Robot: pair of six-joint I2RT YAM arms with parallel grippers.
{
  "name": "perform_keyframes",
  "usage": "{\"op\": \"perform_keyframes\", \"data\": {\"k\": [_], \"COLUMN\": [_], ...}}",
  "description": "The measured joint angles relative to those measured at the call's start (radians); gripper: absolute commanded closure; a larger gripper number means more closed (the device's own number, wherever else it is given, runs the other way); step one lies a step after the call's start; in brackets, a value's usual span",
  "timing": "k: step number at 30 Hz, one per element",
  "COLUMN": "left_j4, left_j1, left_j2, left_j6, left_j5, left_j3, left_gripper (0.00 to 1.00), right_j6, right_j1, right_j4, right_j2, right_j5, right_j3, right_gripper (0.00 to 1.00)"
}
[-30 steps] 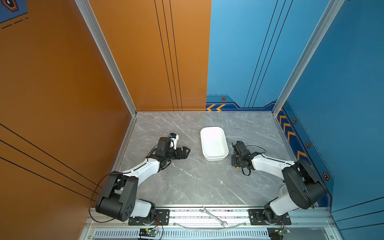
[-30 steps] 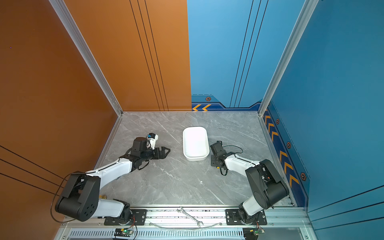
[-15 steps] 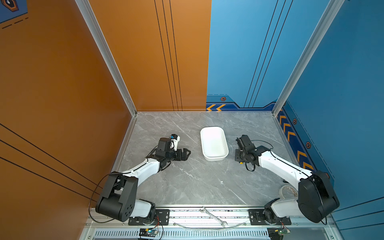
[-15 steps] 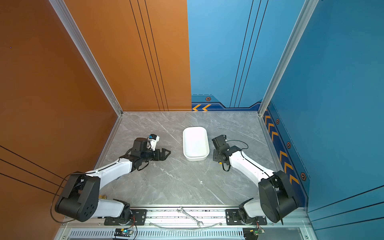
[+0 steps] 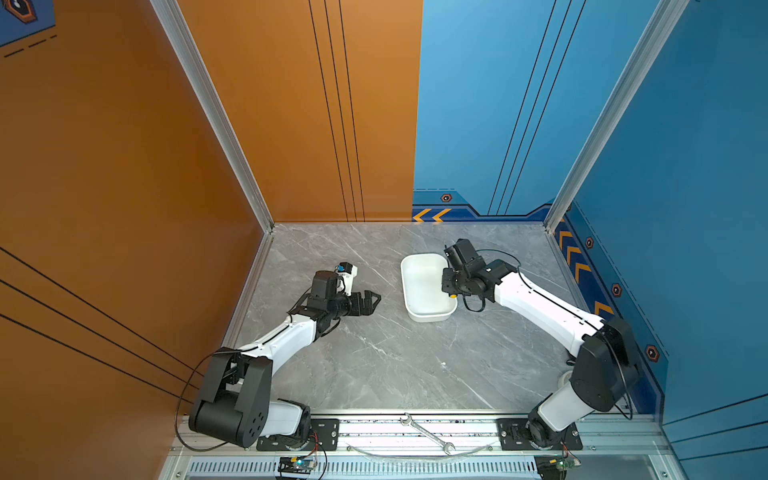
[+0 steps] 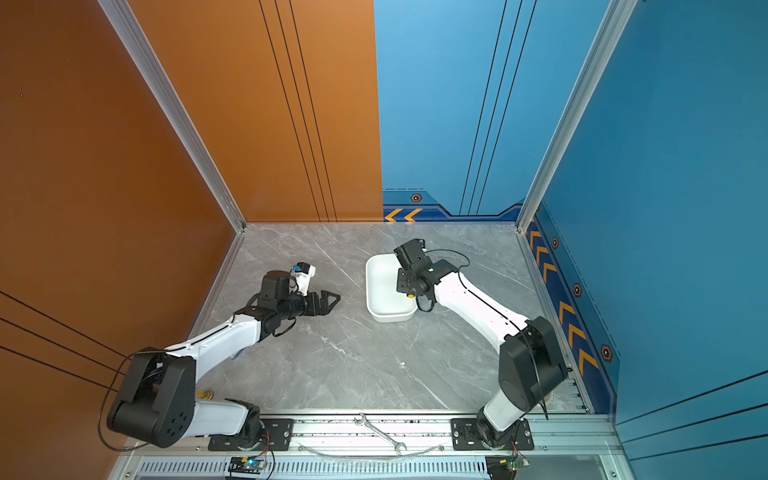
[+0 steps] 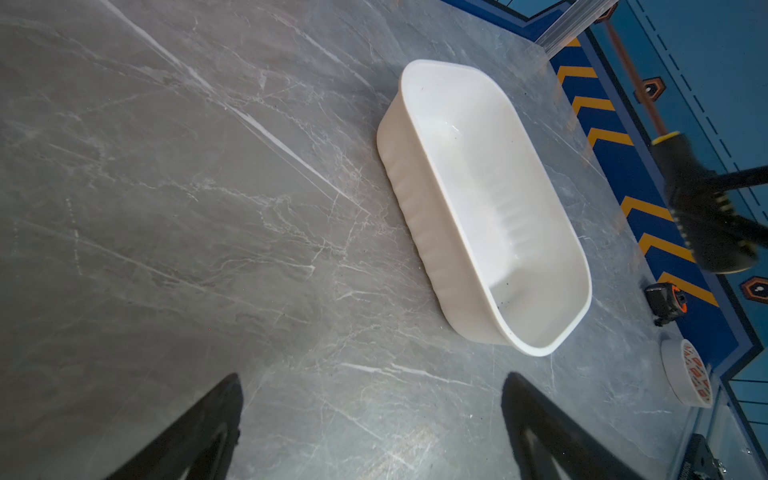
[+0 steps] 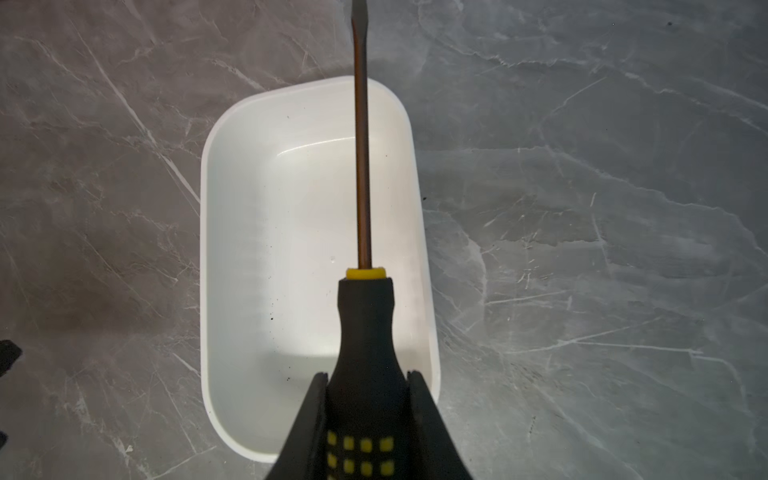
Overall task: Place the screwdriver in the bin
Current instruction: 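Lift the screwdriver with the right gripper and carry it over the white bin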
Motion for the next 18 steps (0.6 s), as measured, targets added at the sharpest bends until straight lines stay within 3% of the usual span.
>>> {"op": "perform_keyframes", "data": {"k": [6,18], "left_j4": [0.018,0.013], "left_j1": [0.021,0.04], "left_j2": [0.037,0.078], "left_j6": [-0.036,-0.037], "left_j5": [0.058,0.083], "left_j3": [0.021,0.034], "left_gripper": [0.02,0.02], "right_j6": [0.044,0.101], "right_j1": [0.057,0.084], "right_j4": [0.001,0.002], "right_j2": [0.159,0.299], "right_j5": [0.01,0.041], "right_j3": [0.058,0.13], "right_gripper": [1.0,1.0]}}
